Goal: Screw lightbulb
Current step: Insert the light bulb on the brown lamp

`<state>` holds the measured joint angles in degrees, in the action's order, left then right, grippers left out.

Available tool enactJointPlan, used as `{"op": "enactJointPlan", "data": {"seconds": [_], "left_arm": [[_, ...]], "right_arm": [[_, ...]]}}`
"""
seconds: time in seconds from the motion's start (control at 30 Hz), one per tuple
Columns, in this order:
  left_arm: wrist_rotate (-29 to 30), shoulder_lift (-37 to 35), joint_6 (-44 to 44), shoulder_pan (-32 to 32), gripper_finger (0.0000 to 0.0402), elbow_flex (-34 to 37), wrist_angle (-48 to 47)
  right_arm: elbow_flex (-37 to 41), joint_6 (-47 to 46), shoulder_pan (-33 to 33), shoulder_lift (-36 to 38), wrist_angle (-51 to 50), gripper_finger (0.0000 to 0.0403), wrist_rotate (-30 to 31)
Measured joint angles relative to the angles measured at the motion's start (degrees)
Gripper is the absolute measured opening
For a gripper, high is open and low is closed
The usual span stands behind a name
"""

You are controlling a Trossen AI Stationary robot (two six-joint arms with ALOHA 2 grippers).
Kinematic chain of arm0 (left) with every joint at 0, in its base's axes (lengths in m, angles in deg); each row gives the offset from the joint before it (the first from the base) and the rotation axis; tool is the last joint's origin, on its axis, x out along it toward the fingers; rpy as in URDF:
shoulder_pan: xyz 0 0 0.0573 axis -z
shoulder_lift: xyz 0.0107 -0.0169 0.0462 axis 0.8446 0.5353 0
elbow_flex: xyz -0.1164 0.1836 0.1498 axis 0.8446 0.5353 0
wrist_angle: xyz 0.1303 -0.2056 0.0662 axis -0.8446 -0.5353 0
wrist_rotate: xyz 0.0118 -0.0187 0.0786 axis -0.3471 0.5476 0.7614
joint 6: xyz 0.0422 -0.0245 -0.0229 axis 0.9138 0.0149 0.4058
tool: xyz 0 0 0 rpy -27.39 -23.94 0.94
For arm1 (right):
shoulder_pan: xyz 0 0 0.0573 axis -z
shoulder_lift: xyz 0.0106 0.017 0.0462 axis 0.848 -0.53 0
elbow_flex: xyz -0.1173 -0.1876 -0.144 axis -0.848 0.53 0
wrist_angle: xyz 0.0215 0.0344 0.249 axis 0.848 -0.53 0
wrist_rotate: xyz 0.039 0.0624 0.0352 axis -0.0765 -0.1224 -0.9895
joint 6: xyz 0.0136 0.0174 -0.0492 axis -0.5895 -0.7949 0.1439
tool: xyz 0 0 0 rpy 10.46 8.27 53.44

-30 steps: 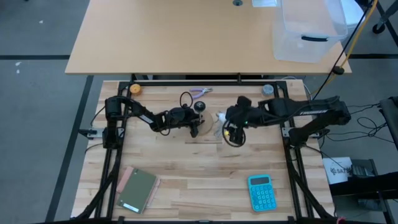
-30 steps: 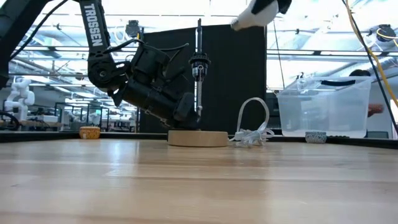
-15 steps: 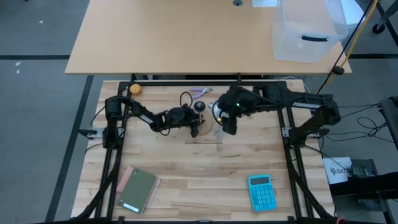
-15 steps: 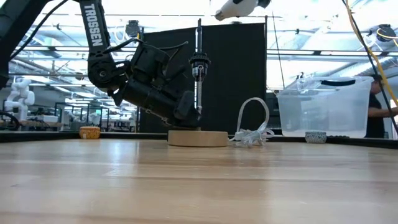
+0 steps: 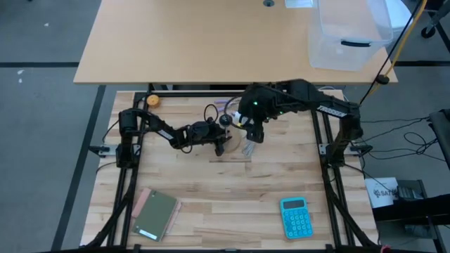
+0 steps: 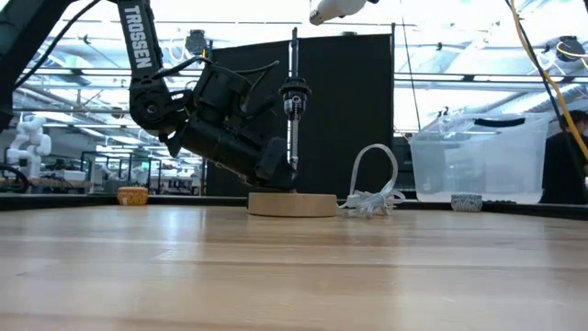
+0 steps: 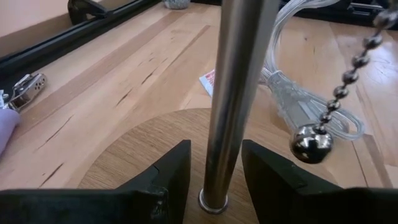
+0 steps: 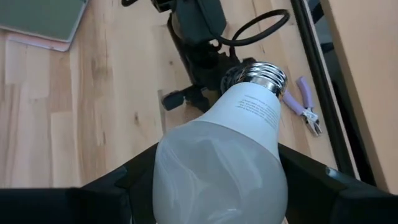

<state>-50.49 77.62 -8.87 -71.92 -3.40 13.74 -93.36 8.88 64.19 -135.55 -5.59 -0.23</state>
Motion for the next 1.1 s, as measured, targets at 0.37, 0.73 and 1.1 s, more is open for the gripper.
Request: {"op": "enactJointPlan", "data": {"seconds": [0.37,0.73,1.1], "left_arm": [[-0.2,0.0,1.9,1.2,0.0149,0.0,-0.4],[-0.4,0.0,-1.2,-0.3,0.0149,0.0,2.5],[-6.2,-0.1,-1.3,0.4,0.0116,-0.2,3.6]], "right_arm": [[-6.3,1.2,3.2,-4.7,-6.2,0.0249,-8.7],[-6.3,1.8,3.7,-5.4,-6.5,0.0249,-9.1],[-6.3,2.3,3.7,-5.4,-6.5,0.0249,-8.9]]}}
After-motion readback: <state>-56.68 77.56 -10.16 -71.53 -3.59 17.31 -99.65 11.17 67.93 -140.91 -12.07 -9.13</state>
